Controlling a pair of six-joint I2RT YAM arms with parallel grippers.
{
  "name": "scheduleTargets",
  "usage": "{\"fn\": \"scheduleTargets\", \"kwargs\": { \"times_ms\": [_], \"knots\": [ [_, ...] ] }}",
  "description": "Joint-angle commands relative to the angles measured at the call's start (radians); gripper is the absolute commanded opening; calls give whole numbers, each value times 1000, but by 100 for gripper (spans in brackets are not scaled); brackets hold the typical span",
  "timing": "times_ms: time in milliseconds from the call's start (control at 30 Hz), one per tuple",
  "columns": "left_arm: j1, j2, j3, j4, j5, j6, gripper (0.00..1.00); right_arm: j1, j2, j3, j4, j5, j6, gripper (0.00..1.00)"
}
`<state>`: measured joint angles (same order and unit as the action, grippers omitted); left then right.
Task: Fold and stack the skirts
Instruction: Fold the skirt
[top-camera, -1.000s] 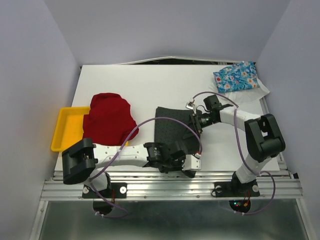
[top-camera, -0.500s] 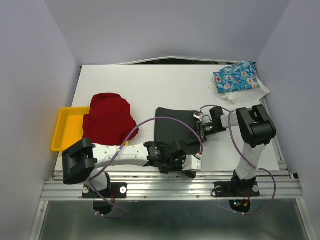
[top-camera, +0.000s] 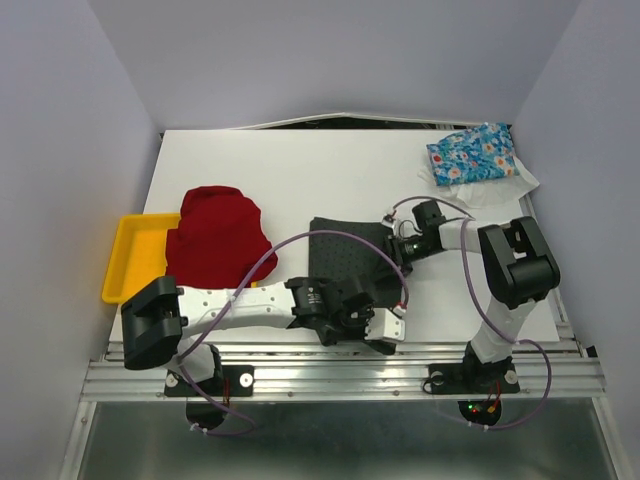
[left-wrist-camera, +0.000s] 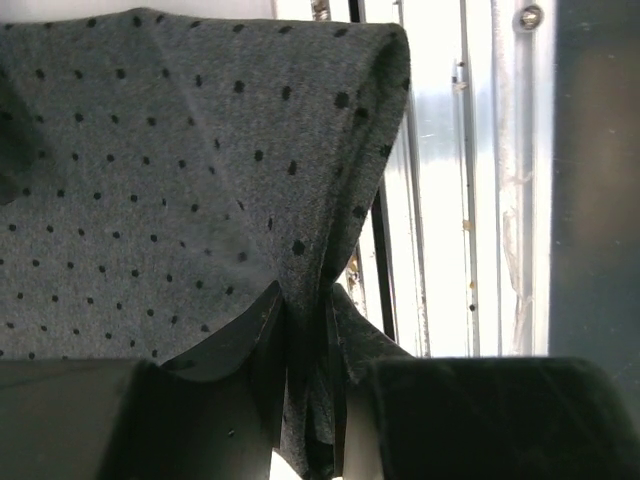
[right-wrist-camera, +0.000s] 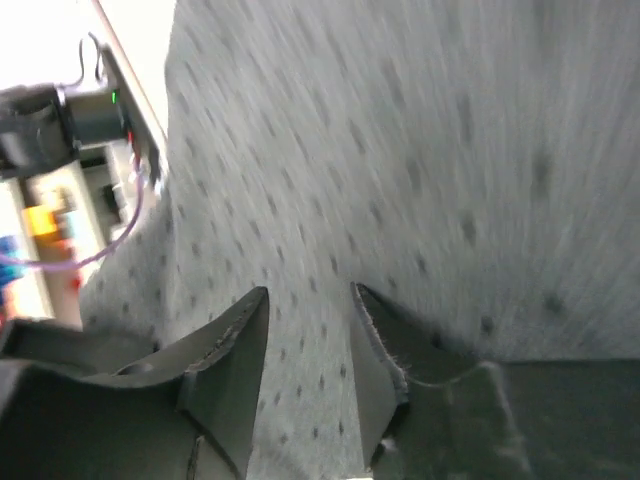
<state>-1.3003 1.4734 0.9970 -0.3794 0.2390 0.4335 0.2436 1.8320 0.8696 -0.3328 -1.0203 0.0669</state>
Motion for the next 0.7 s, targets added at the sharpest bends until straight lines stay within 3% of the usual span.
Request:
{"fn": "scheduleTargets", "kwargs": {
  "times_ms": [0,33,100,233,433,533,667],
  "knots": [
    [-8,-67,52,-52,95,46,0,5,-76,264,-79,95,-96,48],
    [-8,-68,49,-56,97,47,0,5,-71,319,-80,113,-98,48],
    [-10,-73,45,-61,92,60,0,5,-44,418,-92,175,-108,59],
    [-10,-67,42,-67,103,62,0,5,114,665,-156,236,-209,71],
    [5,-55,86,-95,108,65,0,5,303,836,-322,286,-367,83],
    [33,-51,104,-108,120,65,0,5,352,856,-371,256,-415,79],
    [70,-27,179,-153,114,99,0,5,358,796,-383,241,-450,62]
  ]
}}
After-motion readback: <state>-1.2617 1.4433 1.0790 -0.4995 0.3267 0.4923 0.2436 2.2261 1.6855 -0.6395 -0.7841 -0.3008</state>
